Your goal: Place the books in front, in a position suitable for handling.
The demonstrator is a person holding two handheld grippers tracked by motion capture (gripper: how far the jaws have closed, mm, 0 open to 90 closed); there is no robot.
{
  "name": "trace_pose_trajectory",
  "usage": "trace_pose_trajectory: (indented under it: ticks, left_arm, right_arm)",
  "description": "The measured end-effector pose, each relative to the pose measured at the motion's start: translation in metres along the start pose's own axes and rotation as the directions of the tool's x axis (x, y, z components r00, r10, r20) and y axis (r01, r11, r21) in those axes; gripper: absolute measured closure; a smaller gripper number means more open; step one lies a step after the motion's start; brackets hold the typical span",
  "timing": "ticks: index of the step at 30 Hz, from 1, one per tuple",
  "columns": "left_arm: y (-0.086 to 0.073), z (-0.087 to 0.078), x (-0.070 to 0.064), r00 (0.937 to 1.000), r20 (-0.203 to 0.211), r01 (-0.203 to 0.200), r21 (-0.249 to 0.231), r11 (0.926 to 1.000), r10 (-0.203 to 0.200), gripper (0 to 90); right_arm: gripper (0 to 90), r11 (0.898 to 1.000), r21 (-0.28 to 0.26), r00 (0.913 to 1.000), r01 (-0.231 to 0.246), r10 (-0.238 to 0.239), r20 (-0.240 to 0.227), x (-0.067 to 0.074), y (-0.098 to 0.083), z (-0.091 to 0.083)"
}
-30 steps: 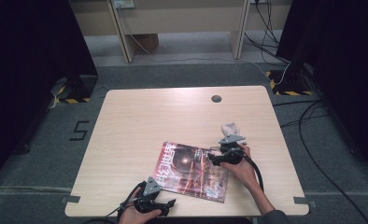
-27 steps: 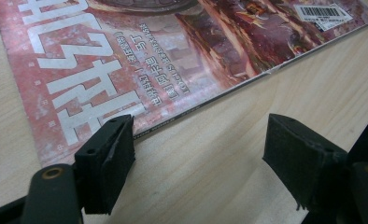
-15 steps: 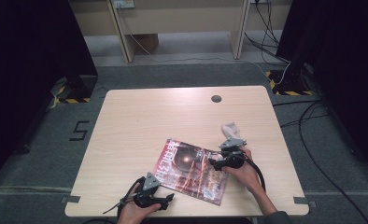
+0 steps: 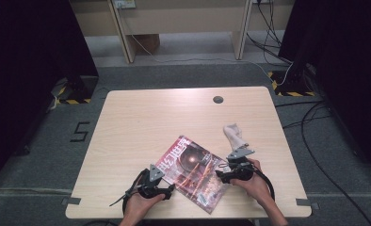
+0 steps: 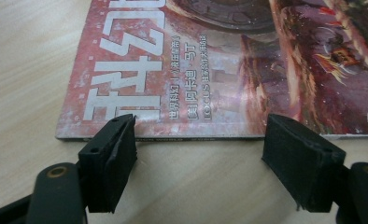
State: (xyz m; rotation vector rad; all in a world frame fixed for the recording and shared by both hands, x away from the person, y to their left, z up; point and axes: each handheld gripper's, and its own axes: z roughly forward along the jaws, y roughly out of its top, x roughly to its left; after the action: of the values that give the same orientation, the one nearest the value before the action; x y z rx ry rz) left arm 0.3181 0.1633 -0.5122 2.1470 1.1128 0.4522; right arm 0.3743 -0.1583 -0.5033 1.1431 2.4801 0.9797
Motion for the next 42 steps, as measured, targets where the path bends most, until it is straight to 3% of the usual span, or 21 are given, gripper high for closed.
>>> trace_pose_trajectory:
  ticks: [9, 11, 18, 20, 22, 27, 33, 34, 35, 36, 40, 42]
  left_arm:
    - [0.009, 0.006, 0.006, 0.9983, -0.057, -0.011, 0.003, 0.9999, 0.011, 25.1]
    - [0.013, 0.009, 0.008, 0.9955, -0.092, -0.023, 0.002, 0.9997, 0.023, 25.5]
    - [0.022, 0.018, 0.013, 0.9890, -0.146, -0.028, -0.004, 0.9996, 0.028, 26.9]
    - [0.022, 0.019, 0.014, 0.9885, -0.150, -0.025, -0.009, 0.9996, 0.023, 27.3]
    - [0.026, 0.021, 0.015, 0.9844, -0.169, -0.049, -0.004, 0.9988, 0.048, 27.5]
    - [0.029, 0.024, 0.017, 0.9838, -0.175, -0.043, -0.008, 0.9990, 0.041, 27.8]
    - [0.026, 0.016, 0.012, 0.9914, -0.128, -0.032, -0.034, 0.9989, 0.028, 26.3]
    - [0.022, 0.010, 0.003, 0.9970, -0.075, -0.022, -0.045, 0.9988, 0.018, 26.1]
    - [0.020, 0.007, -0.003, 0.9983, -0.053, -0.029, -0.044, 0.9986, 0.026, 26.1]
    - [0.020, 0.007, -0.003, 0.9983, -0.053, -0.029, -0.044, 0.9986, 0.026, 26.0]
    - [0.014, 0.003, -0.021, 0.9987, 0.027, -0.043, -0.025, 0.9988, 0.043, 25.6]
    - [0.013, 0.004, -0.024, 0.9977, 0.021, -0.064, -0.022, 0.9977, 0.065, 24.7]
  right_arm:
    - [26.3, 1.000, 0.005, 1.0000, 0.000, 0.000, 0.006, 0.007, -0.010, -0.008]
    - [25.8, 1.000, 0.009, 1.0000, -0.005, 0.005, 0.004, 0.010, -0.013, -0.010]
    - [24.1, 1.000, 0.023, 0.9999, -0.005, 0.005, -0.011, 0.023, -0.023, -0.019]
    - [23.8, 1.000, 0.022, 0.9999, -0.001, 0.001, -0.013, 0.025, -0.025, -0.020]
    - [22.9, 1.000, 0.022, 0.9998, 0.016, -0.015, -0.015, 0.031, -0.029, -0.024]
    - [22.0, 0.999, 0.015, 0.9990, 0.034, -0.034, -0.028, 0.038, -0.035, -0.028]
    - [22.1, 0.998, 0.011, 0.9976, 0.055, -0.055, -0.042, 0.044, -0.040, -0.031]
    - [22.1, 0.999, 0.013, 0.9977, 0.051, -0.051, -0.044, 0.045, -0.041, -0.032]
    - [22.0, 0.998, 0.008, 0.9974, 0.058, -0.058, -0.044, 0.044, -0.041, -0.032]
    - [21.8, 0.998, 0.007, 0.9972, 0.060, -0.060, -0.045, 0.045, -0.042, -0.033]
    - [22.2, 0.998, 0.012, 0.9969, 0.067, -0.066, -0.042, 0.046, -0.043, -0.034]
    - [22.5, 0.997, 0.015, 0.9963, 0.077, -0.076, -0.041, 0.050, -0.044, -0.033]
